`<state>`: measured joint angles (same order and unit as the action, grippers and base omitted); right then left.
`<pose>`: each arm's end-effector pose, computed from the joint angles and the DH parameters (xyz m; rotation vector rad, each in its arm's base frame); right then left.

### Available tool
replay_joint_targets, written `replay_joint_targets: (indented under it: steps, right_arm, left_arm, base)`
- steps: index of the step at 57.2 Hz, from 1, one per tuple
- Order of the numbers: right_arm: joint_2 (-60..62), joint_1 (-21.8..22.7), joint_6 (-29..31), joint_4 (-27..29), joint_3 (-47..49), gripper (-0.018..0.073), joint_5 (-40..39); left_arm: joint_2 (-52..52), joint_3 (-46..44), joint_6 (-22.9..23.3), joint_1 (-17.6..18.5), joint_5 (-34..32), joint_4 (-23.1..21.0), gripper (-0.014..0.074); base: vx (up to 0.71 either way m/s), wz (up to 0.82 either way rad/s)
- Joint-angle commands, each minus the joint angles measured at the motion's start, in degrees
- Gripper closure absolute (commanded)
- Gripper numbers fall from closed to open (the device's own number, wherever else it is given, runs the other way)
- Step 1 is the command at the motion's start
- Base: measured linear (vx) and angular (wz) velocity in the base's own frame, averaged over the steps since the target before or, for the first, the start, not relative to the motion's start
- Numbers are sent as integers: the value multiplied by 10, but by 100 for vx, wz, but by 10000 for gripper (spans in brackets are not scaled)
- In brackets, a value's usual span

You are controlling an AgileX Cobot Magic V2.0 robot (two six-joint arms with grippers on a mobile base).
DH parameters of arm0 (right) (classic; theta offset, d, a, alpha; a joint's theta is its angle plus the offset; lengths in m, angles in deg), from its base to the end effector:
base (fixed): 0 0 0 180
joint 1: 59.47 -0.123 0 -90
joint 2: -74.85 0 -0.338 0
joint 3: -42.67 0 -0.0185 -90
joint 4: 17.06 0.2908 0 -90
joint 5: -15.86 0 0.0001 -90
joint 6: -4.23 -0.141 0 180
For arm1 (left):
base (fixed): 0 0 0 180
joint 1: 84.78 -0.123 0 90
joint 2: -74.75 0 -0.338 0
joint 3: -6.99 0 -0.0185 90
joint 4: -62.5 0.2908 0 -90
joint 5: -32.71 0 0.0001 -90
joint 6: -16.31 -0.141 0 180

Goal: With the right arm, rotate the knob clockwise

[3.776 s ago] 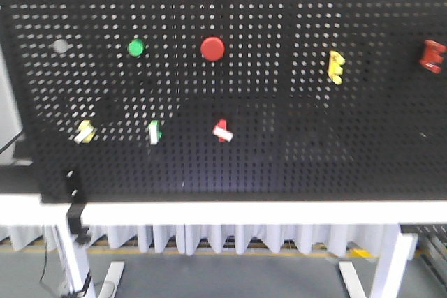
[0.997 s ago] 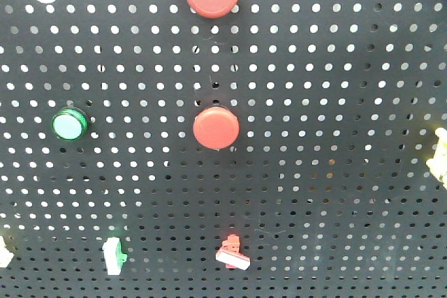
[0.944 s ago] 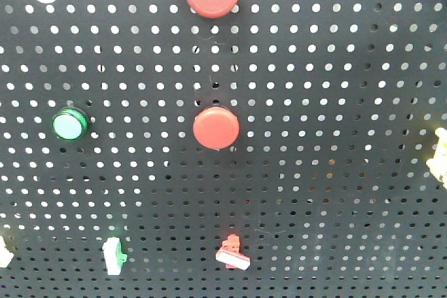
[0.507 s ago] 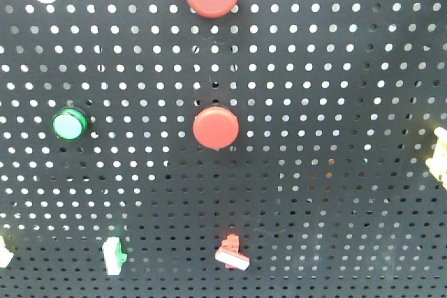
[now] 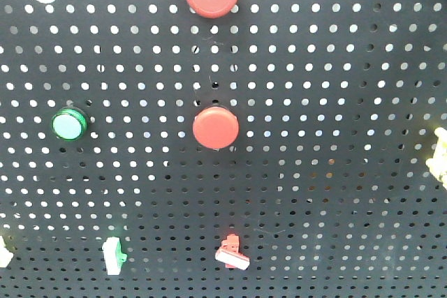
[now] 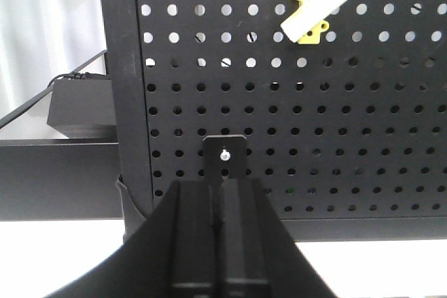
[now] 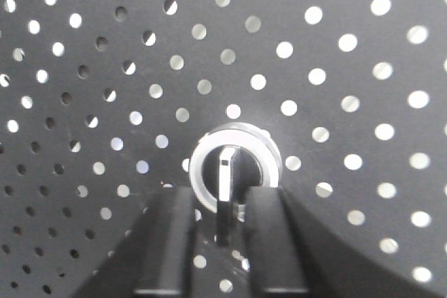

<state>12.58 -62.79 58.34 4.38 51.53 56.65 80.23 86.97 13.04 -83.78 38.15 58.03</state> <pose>0.1997 0.0453 0.6051 -0.7351 1.4372 -0.2686 0.0929 -0.0027 0.1945 0.0033 1.5863 -0.0356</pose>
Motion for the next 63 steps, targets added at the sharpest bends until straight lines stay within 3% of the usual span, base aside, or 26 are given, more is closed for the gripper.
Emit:
replay_joint_targets:
  steps: [1,20,29,43,53,63]
  right_arm:
    - [-3,0,-12,11,12,274,-46]
    - [-5,0,-109,15,12,575,-50]
    - [-5,0,-204,29,12,569,-50]
    - [-13,0,-454,105,12,568,-62]
    - [-27,0,-609,179,12,568,-118]
    - [-40,0,-704,205,12,568,-154]
  left_arm:
    - [-6,6,3,4,-49,-2,603]
    - [-6,6,3,4,-49,-2,603]
    - [-6,6,3,4,-49,-2,603]
    - [-6,6,3,4,-49,-2,603]
    - [-6,6,3,4,-49,-2,603]
    - [-6,6,3,4,-49,-2,603]
  base:
    - [0,0]
    - [0,0]
    - [0,0]
    - [0,0]
    - [0,0]
    - [0,0]
